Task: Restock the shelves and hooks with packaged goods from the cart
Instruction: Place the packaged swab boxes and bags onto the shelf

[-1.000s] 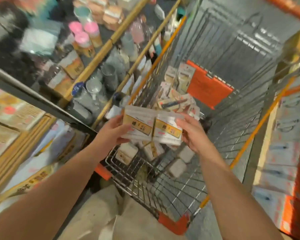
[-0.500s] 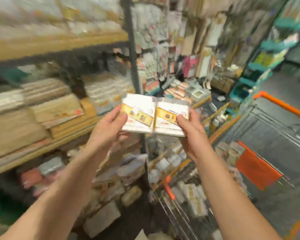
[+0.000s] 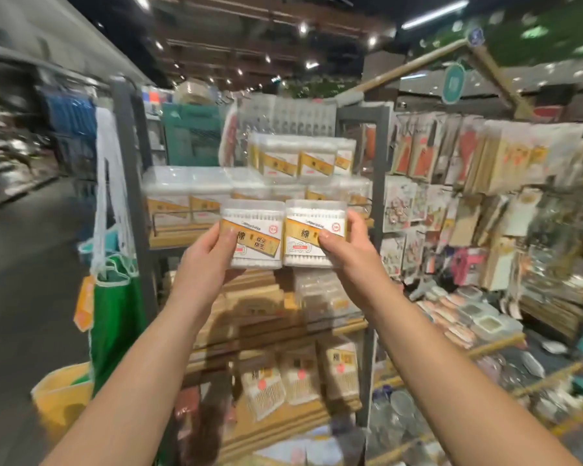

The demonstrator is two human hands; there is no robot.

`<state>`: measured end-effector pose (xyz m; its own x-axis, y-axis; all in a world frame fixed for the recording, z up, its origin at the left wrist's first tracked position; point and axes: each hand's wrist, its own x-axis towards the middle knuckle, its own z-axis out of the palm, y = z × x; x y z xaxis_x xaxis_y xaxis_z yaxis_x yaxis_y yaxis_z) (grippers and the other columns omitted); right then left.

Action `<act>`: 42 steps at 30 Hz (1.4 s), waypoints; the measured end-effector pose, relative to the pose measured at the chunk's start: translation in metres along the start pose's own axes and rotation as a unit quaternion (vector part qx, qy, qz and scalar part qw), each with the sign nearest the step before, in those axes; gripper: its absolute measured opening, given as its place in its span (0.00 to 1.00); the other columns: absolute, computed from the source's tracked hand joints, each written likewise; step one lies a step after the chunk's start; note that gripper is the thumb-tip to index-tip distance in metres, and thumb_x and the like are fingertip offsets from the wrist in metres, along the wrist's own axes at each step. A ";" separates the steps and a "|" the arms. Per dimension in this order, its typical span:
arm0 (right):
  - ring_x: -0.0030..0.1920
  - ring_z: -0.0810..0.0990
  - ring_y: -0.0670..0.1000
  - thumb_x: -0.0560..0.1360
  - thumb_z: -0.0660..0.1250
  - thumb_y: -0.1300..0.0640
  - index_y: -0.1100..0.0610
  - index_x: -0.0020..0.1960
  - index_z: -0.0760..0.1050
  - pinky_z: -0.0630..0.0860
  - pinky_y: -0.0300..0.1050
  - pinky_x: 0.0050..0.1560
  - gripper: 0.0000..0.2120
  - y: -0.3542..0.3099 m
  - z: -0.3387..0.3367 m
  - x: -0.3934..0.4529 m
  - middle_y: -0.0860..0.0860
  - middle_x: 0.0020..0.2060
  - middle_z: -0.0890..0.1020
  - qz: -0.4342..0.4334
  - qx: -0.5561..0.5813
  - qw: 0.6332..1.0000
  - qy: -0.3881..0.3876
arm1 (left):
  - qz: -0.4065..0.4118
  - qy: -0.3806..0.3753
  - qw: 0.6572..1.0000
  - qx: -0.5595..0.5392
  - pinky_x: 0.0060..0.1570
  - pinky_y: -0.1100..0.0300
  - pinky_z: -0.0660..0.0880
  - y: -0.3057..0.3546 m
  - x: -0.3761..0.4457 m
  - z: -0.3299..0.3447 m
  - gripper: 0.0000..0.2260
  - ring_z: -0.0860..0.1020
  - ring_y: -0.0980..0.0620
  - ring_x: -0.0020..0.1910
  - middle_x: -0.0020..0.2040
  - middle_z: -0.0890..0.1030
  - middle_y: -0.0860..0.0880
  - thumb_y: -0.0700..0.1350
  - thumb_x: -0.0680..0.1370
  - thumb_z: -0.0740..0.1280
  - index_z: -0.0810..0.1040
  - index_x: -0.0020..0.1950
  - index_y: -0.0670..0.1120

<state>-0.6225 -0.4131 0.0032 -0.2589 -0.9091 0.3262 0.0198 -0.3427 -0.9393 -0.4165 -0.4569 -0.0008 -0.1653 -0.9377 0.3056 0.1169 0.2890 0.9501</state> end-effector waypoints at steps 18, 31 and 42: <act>0.51 0.83 0.51 0.73 0.73 0.51 0.53 0.61 0.71 0.78 0.46 0.47 0.20 -0.054 0.006 0.112 0.50 0.53 0.82 0.001 -0.217 0.964 -0.152 | 0.009 0.052 0.999 0.006 0.51 0.53 0.78 0.043 0.096 -0.030 0.33 0.81 0.50 0.53 0.60 0.79 0.47 0.37 0.77 0.69 0.60 0.76 0.58; 0.49 0.82 0.52 0.69 0.76 0.59 0.56 0.58 0.72 0.81 0.41 0.41 0.21 -0.126 0.025 0.224 0.52 0.52 0.78 -0.093 -0.367 0.896 -0.232 | 0.008 0.182 0.976 0.117 0.67 0.46 0.68 0.056 0.193 -0.054 0.39 0.72 0.47 0.64 0.65 0.72 0.50 0.47 0.75 0.71 0.51 0.80 0.50; 0.54 0.74 0.51 0.70 0.76 0.50 0.58 0.66 0.73 0.68 0.44 0.53 0.28 -0.100 0.090 0.310 0.51 0.58 0.76 -0.135 -0.522 0.801 -0.259 | -0.008 0.202 0.962 0.183 0.52 0.55 0.76 0.041 0.235 -0.070 0.39 0.74 0.47 0.62 0.68 0.71 0.51 0.43 0.78 0.70 0.48 0.80 0.51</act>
<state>-0.6181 -0.6815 0.2075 0.3233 -0.9045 0.2782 -0.8585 -0.4040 -0.3160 -0.3823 -0.6793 0.1054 0.2382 -0.9195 0.3128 -0.2483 0.2537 0.9349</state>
